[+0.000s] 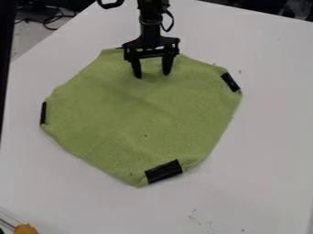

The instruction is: Unfold the cloth from bottom to top

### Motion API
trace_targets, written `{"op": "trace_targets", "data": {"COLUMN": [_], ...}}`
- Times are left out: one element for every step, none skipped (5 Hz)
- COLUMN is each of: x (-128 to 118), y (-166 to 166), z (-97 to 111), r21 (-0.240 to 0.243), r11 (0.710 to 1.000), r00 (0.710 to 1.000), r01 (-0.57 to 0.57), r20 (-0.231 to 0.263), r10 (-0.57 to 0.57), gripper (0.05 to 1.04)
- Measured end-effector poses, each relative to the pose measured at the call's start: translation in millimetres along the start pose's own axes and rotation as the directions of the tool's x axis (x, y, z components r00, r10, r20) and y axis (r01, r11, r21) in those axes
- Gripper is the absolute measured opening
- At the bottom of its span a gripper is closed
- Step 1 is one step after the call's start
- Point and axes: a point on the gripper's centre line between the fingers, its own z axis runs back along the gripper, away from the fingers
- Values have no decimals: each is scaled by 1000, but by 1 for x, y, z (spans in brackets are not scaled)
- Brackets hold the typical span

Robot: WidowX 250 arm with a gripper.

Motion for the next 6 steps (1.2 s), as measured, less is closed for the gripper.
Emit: {"op": "trace_targets", "data": {"x": [6, 11, 15, 10, -3, -18], "y": [3, 3, 0, -12, -29, -50], "z": [21, 39, 47, 63, 84, 94], "r21": [5, -2, 10, 40, 30, 13], "r11": [1000, 1000, 1000, 999, 999, 999], "r00": [999, 996, 994, 992, 989, 992], "r01": [-9, -14, -8, 13, 19, 38], "r20": [47, 88, 107, 127, 144, 117], "r10": [9, 14, 7, -18, -23, -39], "gripper": [999, 999, 999, 999, 999, 999]}}
